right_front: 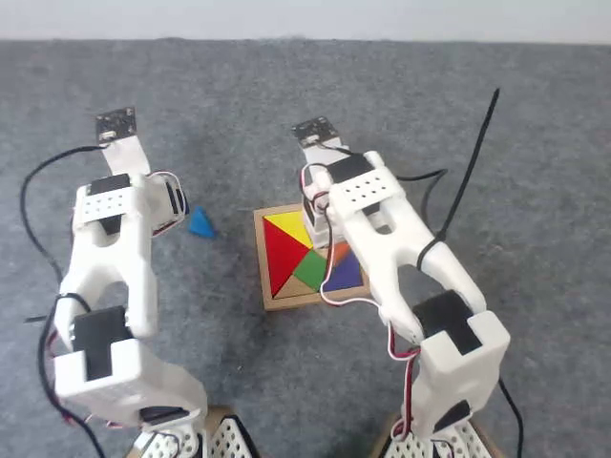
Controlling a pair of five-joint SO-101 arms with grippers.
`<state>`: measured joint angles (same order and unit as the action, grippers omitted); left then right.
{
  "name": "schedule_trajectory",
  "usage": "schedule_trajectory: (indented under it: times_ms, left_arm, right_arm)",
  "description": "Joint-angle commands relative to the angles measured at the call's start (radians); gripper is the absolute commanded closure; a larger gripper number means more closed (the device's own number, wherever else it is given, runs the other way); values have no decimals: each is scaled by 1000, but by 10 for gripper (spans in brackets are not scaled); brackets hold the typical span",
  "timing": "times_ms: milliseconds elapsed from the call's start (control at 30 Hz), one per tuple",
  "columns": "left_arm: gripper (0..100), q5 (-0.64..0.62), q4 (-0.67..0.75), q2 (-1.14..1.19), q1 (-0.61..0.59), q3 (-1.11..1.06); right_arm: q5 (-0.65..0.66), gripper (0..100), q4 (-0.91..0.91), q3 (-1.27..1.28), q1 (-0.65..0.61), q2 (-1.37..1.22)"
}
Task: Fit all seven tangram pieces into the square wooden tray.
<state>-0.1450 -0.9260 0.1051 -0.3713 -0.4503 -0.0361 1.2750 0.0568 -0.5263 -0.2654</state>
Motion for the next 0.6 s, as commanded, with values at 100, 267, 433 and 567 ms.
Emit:
schedule_trajectory:
  times_ms: [100,267,433,567]
  left_arm:
    - [815,-8,-6,-11,-6,50]
    - [815,-8,-6,-11,-6,50]
    - [815,-8,-6,-11,-6,50]
    - [815,-8,-6,-11,-6,50]
  right_arm:
    - [-11,879,10,-55,-54,8]
    - [-6,880,-4,-52,-62,8]
    - [15,883,-36,-55,-68,-27]
    - [37,975,-38,-55,-84,-54]
